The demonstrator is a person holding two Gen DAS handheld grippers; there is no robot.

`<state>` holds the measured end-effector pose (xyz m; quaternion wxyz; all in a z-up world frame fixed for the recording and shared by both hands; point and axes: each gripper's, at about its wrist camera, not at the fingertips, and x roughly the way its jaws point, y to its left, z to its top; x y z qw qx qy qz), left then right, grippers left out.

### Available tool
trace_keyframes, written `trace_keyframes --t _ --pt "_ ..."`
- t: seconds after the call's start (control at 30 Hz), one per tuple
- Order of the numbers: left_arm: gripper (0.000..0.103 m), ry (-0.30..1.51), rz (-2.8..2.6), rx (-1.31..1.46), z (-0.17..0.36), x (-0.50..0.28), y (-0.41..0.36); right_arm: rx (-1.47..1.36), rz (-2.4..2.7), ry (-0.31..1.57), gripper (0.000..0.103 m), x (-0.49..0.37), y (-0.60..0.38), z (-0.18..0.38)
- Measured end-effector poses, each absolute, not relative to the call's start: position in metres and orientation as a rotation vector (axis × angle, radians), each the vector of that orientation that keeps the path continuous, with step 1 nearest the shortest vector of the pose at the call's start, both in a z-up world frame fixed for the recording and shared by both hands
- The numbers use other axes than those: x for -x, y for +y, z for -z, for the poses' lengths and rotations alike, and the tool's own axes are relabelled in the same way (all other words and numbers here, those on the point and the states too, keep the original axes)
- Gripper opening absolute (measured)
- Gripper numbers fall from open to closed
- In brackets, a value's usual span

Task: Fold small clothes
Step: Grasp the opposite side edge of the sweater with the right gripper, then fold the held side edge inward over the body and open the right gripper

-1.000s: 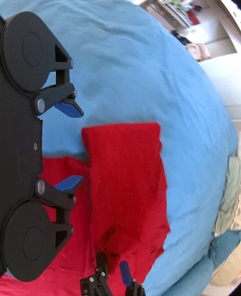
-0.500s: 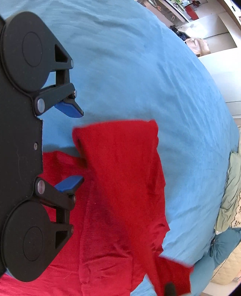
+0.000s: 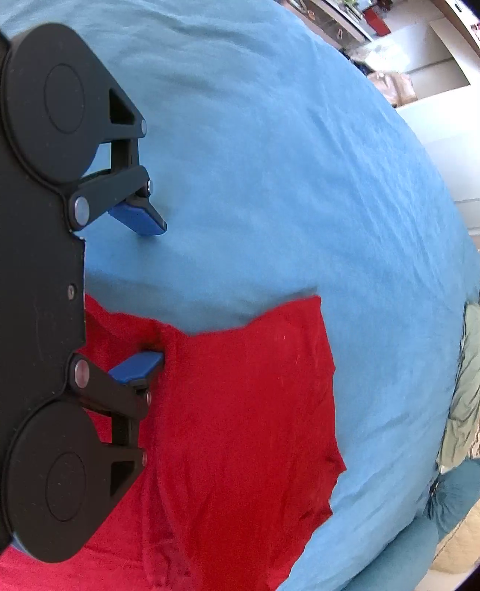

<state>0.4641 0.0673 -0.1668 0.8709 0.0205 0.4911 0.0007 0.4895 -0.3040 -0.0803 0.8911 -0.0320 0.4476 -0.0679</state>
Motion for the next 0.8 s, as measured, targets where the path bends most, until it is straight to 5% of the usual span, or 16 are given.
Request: trace_keyframes --t 0.37,0.4,0.43,0.5,0.8 --pt "0.074 1.062 -0.092 0.0 0.164 -0.449 0.07 0.052 0.184 1.035 0.027 -0.461 -0.314 0.147" --pt "0.074 1.046 -0.073 -0.014 0.158 -0.446 0.068 0.061 0.205 1.039 0.042 -0.456 -0.315 0.15" --pt "0.075 1.026 -0.047 -0.031 0.152 -0.443 0.063 0.081 0.23 1.035 0.074 -0.453 -0.315 0.148" --pt "0.075 0.989 0.024 -0.055 0.14 -0.44 0.052 0.12 0.246 0.952 0.103 -0.437 -0.312 0.137" --pt "0.075 0.996 0.263 -0.084 0.155 -0.459 -0.006 -0.002 0.049 0.959 0.103 -0.433 -0.297 0.158"
